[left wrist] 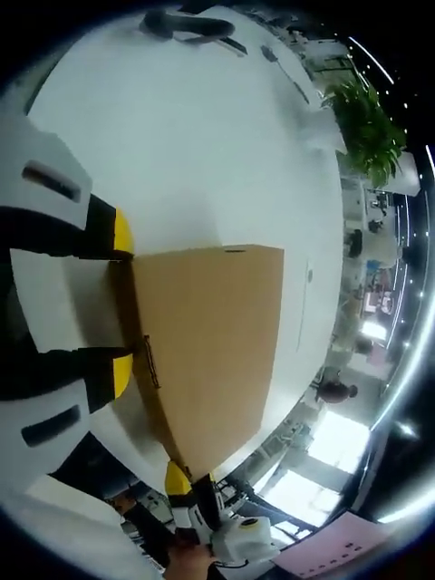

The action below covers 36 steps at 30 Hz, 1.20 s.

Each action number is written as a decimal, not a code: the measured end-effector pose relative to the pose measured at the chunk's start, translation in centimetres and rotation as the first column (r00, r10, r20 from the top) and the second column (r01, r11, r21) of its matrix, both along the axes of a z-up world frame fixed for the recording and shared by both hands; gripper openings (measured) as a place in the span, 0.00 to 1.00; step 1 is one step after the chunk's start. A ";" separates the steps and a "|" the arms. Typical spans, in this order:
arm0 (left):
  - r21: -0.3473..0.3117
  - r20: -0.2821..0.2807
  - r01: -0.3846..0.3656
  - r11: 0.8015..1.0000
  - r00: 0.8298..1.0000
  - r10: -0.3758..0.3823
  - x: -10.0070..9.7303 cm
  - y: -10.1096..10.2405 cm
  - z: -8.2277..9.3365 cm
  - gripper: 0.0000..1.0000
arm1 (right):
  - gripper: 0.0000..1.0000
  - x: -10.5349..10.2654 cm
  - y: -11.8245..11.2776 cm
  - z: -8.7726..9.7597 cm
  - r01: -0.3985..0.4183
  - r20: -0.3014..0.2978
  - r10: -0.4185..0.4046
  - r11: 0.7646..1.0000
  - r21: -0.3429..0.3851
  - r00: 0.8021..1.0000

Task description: Operate the shoe box by opening the lid, removing the specified soft item, and placing it in the target area until the item is outside and the box remains undamaged.

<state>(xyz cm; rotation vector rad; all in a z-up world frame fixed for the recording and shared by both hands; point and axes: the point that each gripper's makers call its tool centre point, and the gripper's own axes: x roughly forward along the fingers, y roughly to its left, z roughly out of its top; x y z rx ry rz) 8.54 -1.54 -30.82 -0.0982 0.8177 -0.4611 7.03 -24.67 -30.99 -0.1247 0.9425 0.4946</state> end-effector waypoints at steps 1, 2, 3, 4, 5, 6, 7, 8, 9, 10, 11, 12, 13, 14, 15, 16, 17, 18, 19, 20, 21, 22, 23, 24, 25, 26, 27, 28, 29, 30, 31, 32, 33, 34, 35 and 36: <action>-0.005 -0.007 -0.010 1.000 1.000 0.010 -0.1 0.0 0.0 0.38 | 0.49 0.0 0.1 0.1 -0.014 0.008 0.014 1.000 -0.007 1.000; -0.002 -0.014 -0.015 1.000 1.000 0.015 -0.3 0.2 0.1 0.38 | 0.49 -0.4 0.2 0.1 -0.010 0.004 0.010 1.000 -0.004 1.000; 0.044 0.011 -0.030 0.999 1.000 0.029 -1.0 0.9 -0.2 0.38 | 0.49 -0.7 0.4 0.2 -0.022 -0.006 0.022 1.000 0.004 1.000; 0.033 0.002 -0.033 0.999 0.999 0.033 -0.9 1.0 -0.1 0.37 | 0.49 -0.8 0.3 0.2 -0.031 -0.006 0.031 1.000 0.002 1.000; 0.023 -0.007 -0.035 0.999 0.999 0.036 -0.9 1.0 0.0 0.36 | 0.49 -0.9 0.3 0.3 -0.040 -0.007 0.040 0.999 0.000 0.999; 0.028 -0.013 -0.030 0.999 0.999 0.030 -0.9 1.1 0.1 0.36 | 0.49 -0.8 0.4 0.2 -0.040 -0.004 0.040 0.999 -0.006 0.999; 0.041 -0.006 -0.029 0.999 1.000 0.029 -1.2 1.2 0.0 0.36 | 0.49 -0.8 0.4 0.0 -0.058 0.023 0.058 0.998 -0.034 0.998; 0.041 -0.010 -0.030 0.999 0.999 0.030 -1.3 1.2 0.1 0.36 | 0.49 -0.8 0.4 0.0 -0.058 0.024 0.059 0.998 -0.034 0.998; 0.040 -0.016 -0.030 0.999 0.999 0.031 -1.3 1.3 0.1 0.36 | 0.49 -0.8 0.4 0.0 -0.062 0.026 0.063 0.997 -0.034 0.998; 0.036 -0.017 -0.032 0.999 0.999 0.032 -1.3 1.3 0.1 0.36 | 0.49 -0.7 0.4 0.0 -0.064 0.026 0.065 0.997 -0.034 0.998; 0.035 -0.017 -0.032 0.999 0.999 0.033 -1.3 1.3 0.1 0.36 | 0.48 -0.7 0.4 0.0 -0.069 0.028 0.070 0.997 -0.034 0.997; 0.037 -0.017 -0.033 0.999 0.999 0.034 -1.4 1.3 0.1 0.36 | 0.48 -0.7 0.4 0.0 -0.070 0.030 0.071 0.997 -0.033 0.997; 0.038 -0.016 -0.034 0.999 0.999 0.035 -1.4 1.3 0.1 0.35 | 0.48 -0.8 0.3 0.0 -0.074 0.043 0.075 0.997 -0.024 0.996; 0.053 -0.004 -0.029 0.998 1.000 0.029 -1.4 1.4 0.0 0.35 | 0.48 -0.7 0.3 0.1 -0.076 0.046 0.077 0.997 -0.019 0.996; 0.051 -0.001 -0.030 0.998 1.000 0.030 -1.4 1.4 0.0 0.35 | 0.48 -0.7 0.2 0.1 -0.076 0.047 0.076 0.997 -0.016 0.996; 0.041 -0.002 -0.037 0.998 0.999 0.037 -1.4 1.5 0.0 0.35 | 0.48 -0.6 0.3 0.1 -0.075 0.042 0.075 0.997 -0.010 0.996; 0.038 -0.003 -0.045 0.998 0.999 0.045 -1.4 1.5 0.0 0.35 | 0.48 -0.6 0.3 0.1 -0.076 0.037 0.077 0.997 -0.009 0.996; 0.038 -0.006 -0.052 0.998 0.999 0.053 -1.4 1.5 0.0 0.35 | 0.48 -0.5 0.3 0.1 -0.078 0.028 0.078 0.997 -0.008 0.997; 0.038 -0.011 -0.062 0.997 0.998 0.063 -1.4 1.5 0.0 0.35 | 0.48 -0.5 0.3 0.0 -0.081 0.019 0.081 0.997 -0.009 0.996; 0.049 -0.013 -0.060 0.997 0.998 0.061 -1.4 1.3 0.0 0.35 | 0.48 -0.4 0.3 -0.1 -0.090 0.006 0.090 0.996 -0.010 0.996; 0.060 -0.012 -0.052 0.997 0.999 0.053 -1.4 1.3 0.0 0.35 | 0.48 -0.4 0.3 -0.1 -0.102 0.000 0.102 0.995 -0.009 0.995; 0.061 -0.014 -0.049 0.997 0.999 0.050 -1.4 1.4 -0.1 0.34 | 0.48 -0.3 0.2 -0.2 -0.102 -0.004 0.102 0.995 -0.001 0.995; 0.048 -0.019 -0.054 0.997 0.998 0.055 -1.4 1.5 -0.1 0.34 | 0.47 -0.4 0.2 -0.2 -0.108 -0.001 0.108 0.994 0.001 0.994; 0.045 -0.020 -0.054 0.998 0.998 0.055 -1.4 1.5 -0.1 0.34 | 0.46 -0.5 0.0 -0.3 -0.129 0.008 0.129 0.992 -0.014 0.992; 0.040 -0.018 -0.047 0.998 0.999 0.048 -1.4 1.6 -0.1 0.34 | 0.45 -0.6 -0.1 -0.4 -0.157 0.028 0.158 0.987 -0.034 0.987; 0.040 -0.016 -0.045 0.998 0.999 0.045 -1.4 1.6 -0.1 0.34 | 0.45 -0.6 -0.1 -0.4 -0.159 0.028 0.160 0.987 -0.034 0.987; 0.037 -0.014 -0.045 0.998 0.999 0.045 -1.4 1.6 -0.1 0.33 | 0.45 -0.5 -0.1 -0.3 -0.155 0.024 0.156 0.988 -0.027 0.987; 0.024 -0.013 -0.044 0.999 0.999 0.045 -1.3 1.7 -0.1 0.33 | 0.45 -0.5 -0.2 -0.3 -0.153 0.020 0.154 0.988 -0.021 0.988; 0.010 -0.014 -0.046 0.999 0.999 0.046 -1.3 1.7 -0.1 0.33 | 0.45 -0.5 -0.2 -0.2 -0.151 0.016 0.151 0.988 -0.015 0.988; -0.026 -0.015 -0.056 0.998 0.998 0.055 -1.3 1.7 0.0 0.33 | 0.45 -0.5 -0.2 -0.3 -0.151 0.017 0.151 0.988 -0.014 0.988; -0.050 -0.018 -0.065 0.997 0.998 0.064 -1.4 1.7 0.1 0.33 | 0.45 -0.6 -0.1 -0.2 -0.150 0.019 0.151 0.989 -0.013 0.988; -0.064 -0.020 -0.073 0.995 0.997 0.072 -1.4 1.8 0.2 0.32 | 0.45 -0.6 -0.1 -0.2 -0.149 0.021 0.149 0.989 -0.014 0.989; -0.072 -0.020 -0.078 0.994 0.997 0.077 -1.5 2.1 0.3 0.31 | 0.45 -0.6 -0.1 -0.2 -0.145 0.022 0.145 0.989 -0.014 0.989; -0.071 -0.016 -0.076 0.995 0.997 0.075 -1.5 2.1 0.3 0.30 | 0.45 -0.6 -0.1 -0.2 -0.144 0.023 0.144 0.989 -0.014 0.989; -0.073 -0.015 -0.075 0.995 0.997 0.074 -1.5 2.2 0.3 0.29 | 0.45 -0.6 -0.1 -0.2 -0.141 0.025 0.141 0.990 -0.014 0.990; -0.075 -0.014 -0.074 0.994 0.997 0.073 -1.5 2.2 0.4 0.29 | 0.45 -0.6 -0.1 -0.2 -0.138 0.026 0.138 0.990 -0.014 0.990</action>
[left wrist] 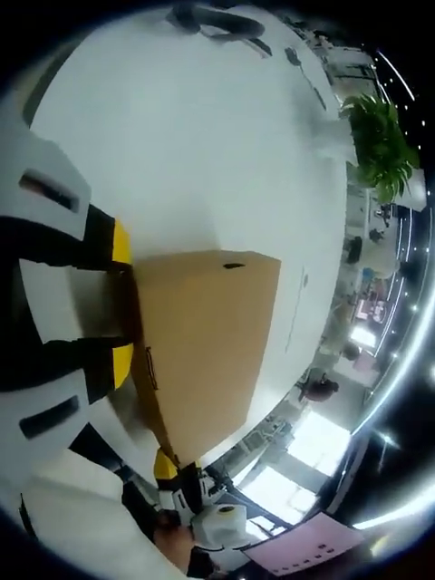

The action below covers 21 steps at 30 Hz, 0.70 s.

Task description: Operate the shoe box by opening the lid, removing the specified soft item, and placing it in the target area until the item is outside and the box remains undamaged.

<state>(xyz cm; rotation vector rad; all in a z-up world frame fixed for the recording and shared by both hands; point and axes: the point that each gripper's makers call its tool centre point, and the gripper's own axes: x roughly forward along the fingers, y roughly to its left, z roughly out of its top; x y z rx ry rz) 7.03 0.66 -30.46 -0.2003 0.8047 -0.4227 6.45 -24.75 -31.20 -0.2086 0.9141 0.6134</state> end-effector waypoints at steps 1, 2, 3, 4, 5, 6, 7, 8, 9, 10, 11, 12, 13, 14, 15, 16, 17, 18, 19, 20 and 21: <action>-0.019 0.007 0.008 1.000 1.000 -0.008 0.0 0.0 0.0 0.29 | 0.46 0.0 0.0 -0.1 0.003 0.002 -0.003 1.000 0.003 1.000; -0.023 0.010 0.010 1.000 1.000 -0.009 0.0 0.0 0.1 0.29 | 0.46 0.0 0.0 -0.1 0.006 0.002 -0.006 1.000 0.007 1.000; -0.027 0.018 0.017 0.999 1.000 -0.017 -0.1 -0.1 0.1 0.29 | 0.46 0.0 0.0 -0.1 0.008 -0.002 -0.008 1.000 0.010 1.000; -0.025 0.022 0.025 0.999 0.999 -0.024 0.0 -0.1 0.1 0.29 | 0.46 0.0 0.0 -0.1 0.010 -0.006 -0.010 1.000 0.013 1.000; -0.024 0.023 0.027 0.999 0.999 -0.027 0.0 -0.1 0.1 0.29 | 0.46 0.1 0.0 -0.1 0.010 -0.009 -0.010 1.000 0.013 1.000; -0.028 0.019 0.030 0.999 0.999 -0.029 0.0 -0.1 0.1 0.30 | 0.46 0.0 0.0 -0.1 0.008 -0.007 -0.008 1.000 0.012 1.000; -0.071 0.016 0.017 0.997 1.000 -0.016 0.1 -0.2 0.5 0.30 | 0.46 0.0 0.0 -0.1 0.006 -0.004 -0.006 1.000 0.011 1.000; -0.113 0.012 0.004 0.994 1.000 -0.002 0.2 -0.2 0.8 0.31 | 0.46 0.0 0.0 0.0 0.016 0.012 -0.017 0.999 0.035 1.000; -0.155 0.008 -0.010 0.988 1.000 0.011 0.2 -0.3 1.2 0.32 | 0.46 0.0 0.0 0.2 0.026 0.028 -0.027 0.998 0.059 0.999; -0.199 0.012 -0.030 0.980 0.999 0.033 0.4 0.1 1.8 0.31 | 0.46 -0.1 0.1 0.5 0.047 0.038 -0.051 0.994 0.100 0.998; -0.253 0.012 -0.055 0.966 0.998 0.060 0.5 0.4 2.3 0.29 | 0.46 -0.2 0.2 1.1 0.089 0.036 -0.096 0.983 0.159 0.995; -0.283 0.021 -0.063 0.957 0.997 0.072 0.5 0.7 2.9 0.27 | 0.46 -0.2 0.2 1.5 0.113 0.044 -0.125 0.972 0.204 0.991; -0.288 0.008 -0.087 0.954 0.996 0.093 0.4 1.1 3.0 0.27 | 0.46 -0.3 0.1 2.1 0.135 0.058 -0.155 0.958 0.254 0.986; -0.284 0.009 -0.098 0.954 0.994 0.105 0.4 1.5 3.1 0.27 | 0.45 -0.2 0.0 2.3 0.144 0.064 -0.166 0.954 0.265 0.984; -0.292 0.019 -0.095 0.952 0.994 0.105 0.2 1.8 3.4 0.27 | 0.43 -0.6 -0.2 2.6 0.143 0.083 -0.170 0.955 0.260 0.982; -0.297 0.021 -0.107 0.949 0.993 0.118 0.3 2.1 3.5 0.27 | 0.42 -0.6 -0.3 2.7 0.143 0.089 -0.171 0.955 0.258 0.981; -0.320 0.028 -0.129 0.938 0.989 0.146 0.5 2.3 3.9 0.27 | 0.43 -0.8 0.0 2.9 0.143 0.096 -0.175 0.950 0.278 0.980; -0.373 0.018 -0.149 0.916 0.986 0.168 0.5 2.2 4.4 0.28 | 0.43 -0.9 0.1 3.1 0.167 0.072 -0.198 0.937 0.306 0.978; -0.397 -0.001 -0.167 0.902 0.983 0.181 0.5 2.2 4.6 0.29 | 0.43 -1.0 0.2 3.2 0.191 0.051 -0.219 0.927 0.323 0.974; -0.441 -0.021 -0.184 0.879 0.981 0.194 0.4 1.9 5.1 0.31 | 0.43 -1.0 0.1 3.5 0.204 0.052 -0.235 0.918 0.340 0.971; -0.479 -0.033 -0.199 0.855 0.977 0.208 0.5 1.7 5.6 0.36 | 0.43 -0.8 -0.1 3.9 0.221 0.054 -0.257 0.905 0.365 0.965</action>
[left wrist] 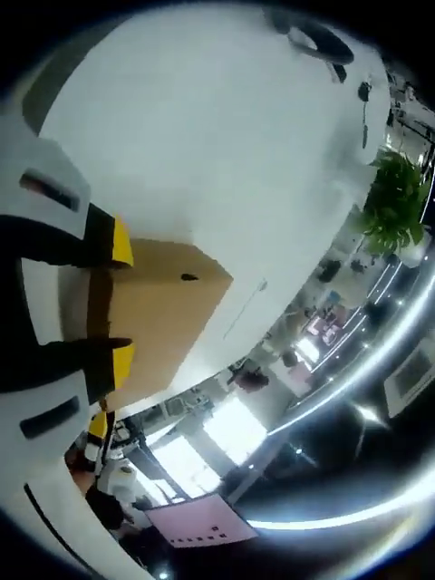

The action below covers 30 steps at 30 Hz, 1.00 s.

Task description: Operate the shoe box by opening the lid, removing the specified soft item, and placing it in the target area until the item is outside and the box remains undamaged.

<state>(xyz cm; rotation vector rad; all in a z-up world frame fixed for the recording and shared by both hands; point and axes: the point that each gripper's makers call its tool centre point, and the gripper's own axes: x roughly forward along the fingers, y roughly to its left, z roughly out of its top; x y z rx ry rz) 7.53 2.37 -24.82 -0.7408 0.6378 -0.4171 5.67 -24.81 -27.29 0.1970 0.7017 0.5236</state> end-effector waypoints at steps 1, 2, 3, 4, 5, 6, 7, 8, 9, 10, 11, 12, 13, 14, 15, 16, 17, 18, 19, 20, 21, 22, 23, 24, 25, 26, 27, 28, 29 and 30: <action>-0.054 0.016 -0.014 0.998 1.000 0.015 0.2 -0.3 0.7 0.47 | 0.40 0.0 -0.1 0.2 0.017 -0.011 -0.016 0.999 0.030 1.000; -0.106 0.016 -0.007 0.994 1.000 0.009 0.2 -0.8 1.2 0.60 | 0.39 0.0 -0.3 0.3 0.039 -0.030 -0.037 0.998 0.058 0.999; -0.157 0.015 -0.001 0.988 1.000 0.003 0.1 -1.2 1.6 0.74 | 0.35 -0.1 -0.6 0.3 0.061 -0.049 -0.057 0.994 0.086 0.997; -0.201 -0.003 -0.004 0.980 1.000 0.004 0.0 -1.5 1.9 0.75 | 0.35 0.0 -0.9 0.4 0.073 -0.052 -0.068 0.993 0.095 0.996; -0.221 -0.002 -0.003 0.975 1.000 0.003 -0.1 -1.7 2.1 0.72 | 0.36 -0.2 -0.9 0.5 0.083 -0.075 -0.075 0.990 0.117 0.994; -0.223 -0.016 -0.033 0.974 0.999 0.031 0.0 -1.5 2.1 0.70 | 0.41 -0.6 -1.0 0.4 0.102 -0.126 -0.084 0.984 0.146 0.988; -0.233 -0.013 -0.041 0.972 0.999 0.039 0.1 -1.5 2.2 0.73 | 0.43 -0.6 -1.0 0.3 0.105 -0.133 -0.085 0.983 0.153 0.988; -0.273 -0.012 -0.028 0.962 1.000 0.026 0.0 -2.1 2.6 0.75 | 0.43 -0.9 -0.7 0.5 0.095 -0.145 -0.067 0.977 0.192 0.987; -0.259 -0.029 -0.022 0.966 0.999 0.015 -0.1 -2.2 2.2 0.78 | 0.45 -1.0 -0.8 0.6 0.098 -0.141 -0.069 0.974 0.205 0.988; -0.268 -0.023 -0.010 0.963 1.000 0.004 -0.2 -2.5 2.4 0.79 | 0.51 -1.0 -0.9 0.7 0.101 -0.126 -0.076 0.972 0.212 0.989; -0.269 -0.034 0.006 0.963 0.999 -0.015 -0.4 -2.8 2.3 0.80 | 0.58 -0.9 -0.8 0.7 0.109 -0.129 -0.081 0.968 0.227 0.988; -0.299 -0.034 0.033 0.954 0.998 -0.045 -0.7 -3.4 2.8 0.84 | 0.66 -1.0 -0.6 1.1 0.118 -0.138 -0.085 0.959 0.259 0.987; -0.312 -0.037 0.041 0.949 0.998 -0.055 -0.7 -3.6 2.9 0.90 | 0.69 -1.1 -0.4 1.3 0.126 -0.151 -0.085 0.950 0.285 0.985; -0.307 -0.041 0.039 0.951 0.998 -0.055 -0.7 -3.6 2.9 0.95 | 0.70 -1.2 -0.4 1.6 0.135 -0.156 -0.089 0.937 0.322 0.984; -0.305 -0.036 0.035 0.952 0.998 -0.049 -0.7 -3.6 3.2 0.99 | 0.70 -1.3 -0.3 1.9 0.134 -0.158 -0.082 0.927 0.351 0.984; -0.320 -0.043 0.041 0.947 0.997 -0.058 -0.8 -3.8 3.3 0.99 | 0.71 -1.6 -0.2 2.0 0.147 -0.183 -0.083 0.917 0.372 0.980; -0.343 -0.052 0.053 0.938 0.996 -0.075 -0.9 -3.9 3.4 0.99 | 0.73 -1.6 -0.5 2.0 0.169 -0.191 -0.101 0.909 0.381 0.976; -0.338 -0.046 0.045 0.940 0.997 -0.064 -0.7 -3.6 3.3 0.99 | 0.75 -1.5 -0.7 2.0 0.175 -0.181 -0.111 0.905 0.389 0.977; -0.353 -0.052 0.054 0.934 0.996 -0.077 -0.8 -3.7 3.3 0.99 | 0.74 -1.7 -0.6 2.0 0.178 -0.193 -0.105 0.892 0.415 0.976; -0.359 -0.062 0.061 0.931 0.994 -0.089 -0.9 -3.8 3.2 0.99 | 0.71 -2.5 -0.2 2.0 0.178 -0.239 -0.075 0.877 0.447 0.968; -0.365 -0.072 0.068 0.928 0.992 -0.102 -1.1 -3.8 3.1 0.99 | 0.66 -3.3 0.3 1.9 0.181 -0.283 -0.044 0.859 0.479 0.958; -0.387 -0.078 0.088 0.918 0.989 -0.128 -1.4 -3.9 3.0 0.99 | 0.64 -3.3 -0.1 1.9 0.185 -0.255 -0.062 0.849 0.494 0.965; -0.387 -0.081 0.086 0.918 0.989 -0.127 -1.5 -3.8 2.9 0.99 | 0.64 -3.9 0.6 2.5 0.191 -0.294 -0.024 0.809 0.556 0.956; -0.410 -0.086 0.088 0.908 0.987 -0.135 -1.6 -3.9 3.0 0.96 | 0.67 -4.2 0.7 2.6 0.213 -0.323 -0.021 0.792 0.572 0.946; -0.446 -0.077 0.100 0.889 0.986 -0.149 -1.9 -3.9 3.4 0.92 | 0.68 -4.0 0.4 2.7 0.205 -0.286 -0.047 0.807 0.553 0.957; -0.435 -0.079 0.101 0.895 0.986 -0.149 -1.8 -3.8 3.3 0.90 | 0.68 -4.3 0.6 3.0 0.194 -0.276 -0.041 0.809 0.555 0.960; -0.430 -0.080 0.102 0.897 0.985 -0.151 -1.9 -3.7 3.3 0.90 | 0.67 -4.3 0.5 3.3 0.199 -0.277 -0.043 0.801 0.565 0.960; -0.430 -0.079 0.102 0.897 0.986 -0.150 -1.9 -3.6 3.4 0.91 | 0.63 -4.3 1.0 4.6 0.230 -0.299 -0.040 0.739 0.634 0.953; -0.448 -0.083 0.105 0.888 0.984 -0.159 -2.1 -3.5 3.5 0.89 | 0.56 -4.5 1.1 5.2 0.250 -0.320 -0.029 0.692 0.677 0.947; -0.463 -0.093 0.105 0.880 0.982 -0.166 -2.3 -3.5 3.6 0.88 | 0.53 -4.3 1.2 5.3 0.271 -0.323 -0.050 0.673 0.688 0.945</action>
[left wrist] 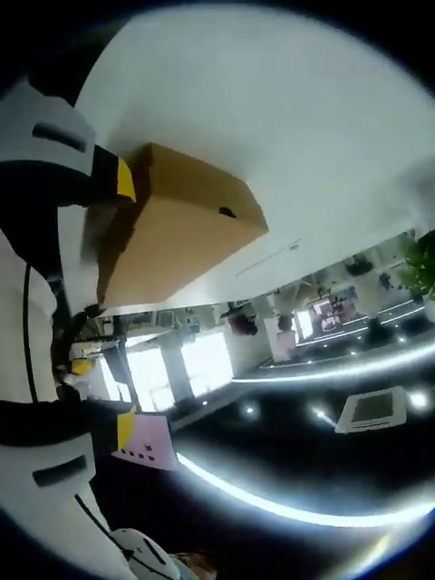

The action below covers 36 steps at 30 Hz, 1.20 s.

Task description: Operate the shoe box by opening the lid, removing the specified soft item, and placing it in the target area until the item is outside and the box remains undamaged.

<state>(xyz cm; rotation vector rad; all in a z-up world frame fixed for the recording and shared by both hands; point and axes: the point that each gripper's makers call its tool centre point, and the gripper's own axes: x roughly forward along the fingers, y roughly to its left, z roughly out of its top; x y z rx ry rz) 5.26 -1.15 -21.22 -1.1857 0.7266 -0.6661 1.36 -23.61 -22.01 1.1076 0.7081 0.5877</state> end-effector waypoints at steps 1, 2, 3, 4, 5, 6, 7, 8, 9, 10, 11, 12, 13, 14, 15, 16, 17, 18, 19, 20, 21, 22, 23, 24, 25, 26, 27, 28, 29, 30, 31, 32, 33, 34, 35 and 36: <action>-0.010 -0.011 -0.007 1.000 1.000 0.007 -0.1 0.1 -0.1 0.88 | 0.53 0.3 -0.3 0.0 0.041 0.004 -0.041 0.999 0.009 0.999; -0.016 -0.024 -0.015 1.000 1.000 0.015 -0.3 0.1 -0.3 0.88 | 0.53 0.0 -0.2 0.0 0.041 -0.016 -0.040 0.998 0.040 0.999; -0.040 -0.067 -0.040 0.998 0.997 0.037 -0.4 0.2 -0.7 0.86 | 0.53 -0.3 0.0 0.0 0.042 -0.036 -0.039 0.997 0.072 0.999; -0.053 -0.083 -0.039 0.998 0.996 0.035 -0.6 0.1 -0.9 0.83 | 0.52 -0.5 0.0 0.2 0.034 -0.053 -0.029 0.994 0.106 0.998; -0.089 -0.122 -0.046 0.995 0.992 0.035 -1.0 -0.1 -1.2 0.81 | 0.47 -0.8 0.1 0.4 0.036 -0.084 -0.021 0.983 0.180 0.996; -0.098 -0.134 -0.057 0.994 0.990 0.043 -1.1 -0.2 -1.5 0.79 | 0.45 -0.8 0.1 0.5 0.047 -0.105 -0.025 0.975 0.215 0.994; -0.096 -0.135 -0.063 0.993 0.990 0.049 -1.2 -0.2 -1.6 0.79 | 0.44 -0.8 -0.1 0.4 0.057 -0.105 -0.034 0.974 0.220 0.994; -0.118 -0.152 -0.127 0.985 0.982 0.109 -0.8 0.1 -1.7 0.79 | 0.44 -0.4 -0.9 -0.2 0.106 -0.113 -0.083 0.970 0.218 0.990; -0.138 -0.173 -0.151 0.979 0.977 0.127 -0.7 0.2 -1.8 0.78 | 0.44 -0.3 -1.2 -0.5 0.127 -0.132 -0.099 0.965 0.227 0.986; -0.170 -0.186 -0.166 0.971 0.973 0.134 -0.7 0.2 -1.6 0.77 | 0.44 -0.1 -1.2 -0.6 0.162 -0.131 -0.133 0.955 0.248 0.982; -0.162 -0.189 -0.170 0.972 0.972 0.139 -0.7 0.3 -1.9 0.75 | 0.45 0.0 -1.3 -0.8 0.181 -0.147 -0.147 0.948 0.262 0.978; -0.154 -0.191 -0.174 0.973 0.971 0.144 -0.8 0.4 -2.1 0.72 | 0.45 0.1 -1.5 -1.0 0.201 -0.164 -0.160 0.940 0.276 0.973; -0.146 -0.190 -0.172 0.974 0.971 0.143 -0.8 0.3 -2.2 0.71 | 0.46 0.1 -1.5 -1.3 0.212 -0.172 -0.170 0.940 0.267 0.970; -0.131 -0.198 -0.171 0.977 0.970 0.143 -0.9 0.4 -2.6 0.71 | 0.47 0.2 -1.4 -1.7 0.222 -0.180 -0.179 0.941 0.257 0.967; -0.116 -0.206 -0.170 0.979 0.968 0.144 -0.9 0.4 -2.9 0.71 | 0.46 0.3 -1.4 -2.0 0.233 -0.189 -0.189 0.941 0.247 0.964; -0.147 -0.233 -0.173 0.974 0.963 0.136 -1.0 0.3 -3.1 0.70 | 0.46 0.4 -1.4 -2.9 0.246 -0.211 -0.196 0.938 0.245 0.958; -0.143 -0.254 -0.168 0.975 0.959 0.128 -1.1 0.3 -3.5 0.67 | 0.43 0.4 -1.3 -3.5 0.261 -0.244 -0.199 0.930 0.260 0.949; -0.137 -0.259 -0.163 0.977 0.958 0.123 -1.0 0.3 -3.9 0.64 | 0.38 0.6 -1.3 -3.7 0.279 -0.258 -0.207 0.917 0.286 0.944; -0.133 -0.261 -0.160 0.978 0.958 0.121 -1.0 0.4 -4.0 0.60 | 0.33 0.6 -1.1 -3.8 0.281 -0.263 -0.205 0.913 0.297 0.943; -0.129 -0.263 -0.157 0.979 0.957 0.119 -1.0 0.4 -4.1 0.53 | 0.29 0.6 -0.9 -3.8 0.282 -0.269 -0.202 0.909 0.307 0.942; -0.124 -0.265 -0.154 0.980 0.957 0.117 -1.0 0.4 -4.2 0.52 | 0.28 0.6 -0.7 -3.9 0.284 -0.274 -0.199 0.905 0.318 0.941; -0.120 -0.268 -0.151 0.981 0.957 0.115 -1.0 0.4 -4.3 0.51 | 0.28 0.6 -0.6 -3.9 0.286 -0.280 -0.196 0.900 0.329 0.940; -0.053 -0.285 -0.164 0.985 0.948 0.142 -0.3 1.0 -6.0 0.50 | 0.28 0.8 0.4 -4.0 0.250 -0.246 -0.169 0.903 0.349 0.954; -0.046 -0.281 -0.175 0.983 0.947 0.155 0.0 1.1 -6.2 0.49 | 0.28 1.0 0.9 -3.7 0.249 -0.262 -0.158 0.897 0.365 0.952; -0.049 -0.279 -0.172 0.984 0.948 0.152 0.1 1.0 -6.2 0.48 | 0.29 1.0 1.0 -3.6 0.246 -0.260 -0.156 0.899 0.363 0.953; -0.045 -0.274 -0.160 0.986 0.951 0.141 0.1 0.9 -6.2 0.46 | 0.28 1.1 0.7 -3.7 0.244 -0.258 -0.155 0.900 0.361 0.954; -0.022 -0.274 -0.111 0.994 0.956 0.101 -0.2 0.5 -6.7 0.43 | 0.28 1.1 0.1 -4.3 0.254 -0.271 -0.162 0.903 0.347 0.949; -0.025 -0.279 -0.108 0.994 0.955 0.097 -0.2 0.5 -6.8 0.41 | 0.29 1.1 0.0 -4.6 0.262 -0.279 -0.170 0.905 0.336 0.945; -0.028 -0.284 -0.105 0.994 0.954 0.093 -0.3 0.4 -6.9 0.38 | 0.29 1.1 -0.1 -4.8 0.271 -0.287 -0.178 0.906 0.326 0.941; -0.052 -0.291 -0.107 0.993 0.953 0.087 -0.2 0.3 -7.0 0.38 | 0.29 1.4 -0.6 -5.3 0.289 -0.259 -0.215 0.910 0.296 0.942; -0.060 -0.294 -0.108 0.992 0.952 0.085 -0.2 0.2 -7.0 0.39 | 0.31 1.4 -0.6 -5.3 0.287 -0.247 -0.218 0.914 0.288 0.944; -0.070 -0.292 -0.115 0.991 0.952 0.090 -0.1 0.3 -6.9 0.40 | 0.33 1.3 -0.3 -5.2 0.283 -0.251 -0.213 0.914 0.291 0.944; -0.085 -0.294 -0.119 0.989 0.952 0.090 0.0 0.3 -6.8 0.40 | 0.34 1.3 -0.1 -5.1 0.282 -0.251 -0.212 0.914 0.293 0.945; -0.085 -0.291 -0.126 0.988 0.952 0.096 0.1 0.4 -6.8 0.40 | 0.35 1.3 0.0 -5.1 0.277 -0.246 -0.208 0.914 0.296 0.947; -0.095 -0.289 -0.148 0.985 0.950 0.115 0.2 0.7 -6.8 0.40 | 0.36 1.3 0.2 -5.1 0.277 -0.251 -0.204 0.912 0.302 0.946; -0.106 -0.291 -0.155 0.982 0.949 0.118 0.3 0.9 -6.8 0.40 | 0.37 1.4 -0.2 -5.4 0.287 -0.253 -0.214 0.910 0.299 0.943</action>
